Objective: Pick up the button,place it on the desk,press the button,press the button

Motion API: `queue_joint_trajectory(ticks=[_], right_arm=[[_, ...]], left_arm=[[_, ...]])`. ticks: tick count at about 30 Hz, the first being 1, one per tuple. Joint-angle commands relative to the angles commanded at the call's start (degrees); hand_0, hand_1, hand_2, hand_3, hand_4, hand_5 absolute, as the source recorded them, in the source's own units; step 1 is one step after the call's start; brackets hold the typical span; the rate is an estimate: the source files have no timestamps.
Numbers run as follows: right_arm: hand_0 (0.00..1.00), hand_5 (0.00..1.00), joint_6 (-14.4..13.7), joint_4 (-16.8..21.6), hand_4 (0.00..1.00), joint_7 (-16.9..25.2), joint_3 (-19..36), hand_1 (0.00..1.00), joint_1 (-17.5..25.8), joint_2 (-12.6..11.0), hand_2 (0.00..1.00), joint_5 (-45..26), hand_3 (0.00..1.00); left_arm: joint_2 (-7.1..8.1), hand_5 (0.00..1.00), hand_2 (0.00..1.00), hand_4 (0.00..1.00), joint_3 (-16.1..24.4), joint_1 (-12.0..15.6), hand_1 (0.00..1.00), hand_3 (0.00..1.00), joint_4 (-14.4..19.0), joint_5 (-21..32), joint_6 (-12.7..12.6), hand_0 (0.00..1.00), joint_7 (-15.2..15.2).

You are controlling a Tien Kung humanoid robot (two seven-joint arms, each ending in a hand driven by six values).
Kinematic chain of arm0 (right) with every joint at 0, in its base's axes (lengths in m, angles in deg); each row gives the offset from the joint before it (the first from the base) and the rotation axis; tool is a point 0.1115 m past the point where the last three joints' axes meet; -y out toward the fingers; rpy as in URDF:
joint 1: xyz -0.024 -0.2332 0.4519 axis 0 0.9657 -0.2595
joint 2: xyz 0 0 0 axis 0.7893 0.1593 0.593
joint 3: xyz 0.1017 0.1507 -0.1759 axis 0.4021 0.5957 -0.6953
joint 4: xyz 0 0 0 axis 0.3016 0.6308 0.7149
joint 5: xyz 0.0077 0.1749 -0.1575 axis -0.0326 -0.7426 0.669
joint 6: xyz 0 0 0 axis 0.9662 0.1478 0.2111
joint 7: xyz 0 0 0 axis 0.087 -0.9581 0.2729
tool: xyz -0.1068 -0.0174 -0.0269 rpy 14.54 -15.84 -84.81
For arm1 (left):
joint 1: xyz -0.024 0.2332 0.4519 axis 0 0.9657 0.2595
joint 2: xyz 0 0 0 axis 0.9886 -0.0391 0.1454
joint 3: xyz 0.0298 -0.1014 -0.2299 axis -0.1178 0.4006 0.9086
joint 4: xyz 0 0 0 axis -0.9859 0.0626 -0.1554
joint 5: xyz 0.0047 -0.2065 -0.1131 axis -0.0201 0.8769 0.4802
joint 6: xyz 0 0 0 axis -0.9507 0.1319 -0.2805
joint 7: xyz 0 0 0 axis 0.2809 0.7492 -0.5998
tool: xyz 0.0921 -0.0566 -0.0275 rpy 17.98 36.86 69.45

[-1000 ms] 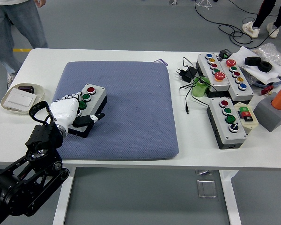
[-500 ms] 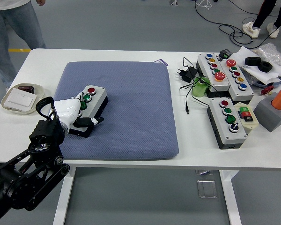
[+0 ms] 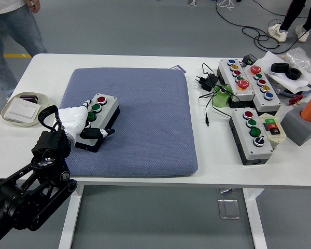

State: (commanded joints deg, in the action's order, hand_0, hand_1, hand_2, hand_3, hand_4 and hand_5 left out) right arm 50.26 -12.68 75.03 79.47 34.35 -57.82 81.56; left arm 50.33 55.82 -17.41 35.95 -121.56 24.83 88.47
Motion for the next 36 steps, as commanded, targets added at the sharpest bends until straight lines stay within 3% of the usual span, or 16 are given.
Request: queue_joint_trajectory(ticks=[5, 6, 11, 12, 17, 18, 23, 24, 29, 31, 36], right_arm=[[0.627, 0.022, 0.01, 0.0, 0.28, -0.02, 0.17, 0.477, 0.02, -0.03, 0.539, 0.2, 0.582], [0.627, 0.022, 0.02, 0.0, 0.28, -0.03, 0.23, 0.477, 0.0, -0.04, 0.539, 0.29, 0.582], [0.627, 0.022, 0.0, 0.0, 0.28, 0.0, 0.19, 0.477, -0.07, -0.03, 0.539, 0.21, 0.582], [0.627, 0.022, 0.0, 0.0, 0.28, 0.0, 0.19, 0.477, -0.08, -0.03, 0.539, 0.2, 0.582], [0.627, 0.022, 0.01, 0.0, 0.28, -0.03, 0.34, 0.477, -0.15, -0.06, 0.539, 0.45, 0.582], [0.627, 0.022, 0.01, 0.0, 0.279, -0.03, 0.34, 0.477, -0.15, -0.06, 0.539, 0.46, 0.582], [0.627, 0.022, -0.03, 0.0, 0.279, -0.09, 0.45, 0.477, -0.17, -0.05, 0.539, 0.59, 0.582], [0.627, 0.022, -0.02, 0.0, 0.279, -0.12, 0.47, 0.477, -0.18, -0.06, 0.539, 0.67, 0.582], [0.627, 0.022, 0.01, 0.0, 0.279, -0.26, 0.64, 0.477, -0.14, -0.1, 0.539, 1.03, 0.582], [0.627, 0.022, -0.04, 0.0, 0.279, -0.3, 0.7, 0.477, -0.11, -0.05, 0.539, 1.01, 0.582], [0.627, 0.022, 0.0, 0.0, 0.279, -0.33, 0.6, 0.477, -0.07, -0.04, 0.539, 1.14, 0.582]], left_arm=[[0.3, 0.731, 0.529, 0.998, -0.5, -0.15, 0.416, 0.695, -0.64, 0.0, 0.37, 0.213, 0.0], [0.26, 0.56, 0.49, 0.934, -0.6, -0.2, 0.375, 0.647, -0.95, 0.0, 0.25, 0.179, 0.0], [0.24, 0.56, 0.49, 0.934, -0.67, -0.59, 0.375, 0.647, -2.09, 0.0, -0.56, 0.179, 0.0], [0.26, 0.261, 0.349, 0.654, -0.66, -0.64, 0.314, 0.447, -2.17, 0.0, -0.58, 0.188, 0.0], [0.91, 0.261, 0.349, 0.654, -1.11, -1.57, 0.314, 0.447, -2.59, 0.0, 0.32, 0.188, 0.0], [1.1, 0.02, 0.283, 0.613, -1.26, -1.73, 0.258, 0.358, -2.64, 0.0, 0.46, 0.218, 0.0], [2.24, 0.02, 0.283, 0.613, -2.22, -2.56, 0.258, 0.358, -2.75, 0.0, 0.97, 0.218, 0.0], [2.51, 0.002, 0.261, 0.507, -2.45, -2.74, 0.237, 0.317, -2.8, 0.0, 1.03, 0.241, 0.0], [4.54, 0.002, 0.261, 0.507, -4.2, -3.76, 0.237, 0.317, -2.79, 0.0, 2.16, 0.241, -0.02], [5.47, 0.002, 0.258, 0.484, -5.43, -4.3, 0.236, 0.312, -2.63, 0.0, 2.55, 0.269, -2.02], [7.71, 0.002, 0.271, 0.493, -8.06, -6.28, 0.251, 0.32, -2.98, 0.0, 1.17, 0.292, -12.26]])
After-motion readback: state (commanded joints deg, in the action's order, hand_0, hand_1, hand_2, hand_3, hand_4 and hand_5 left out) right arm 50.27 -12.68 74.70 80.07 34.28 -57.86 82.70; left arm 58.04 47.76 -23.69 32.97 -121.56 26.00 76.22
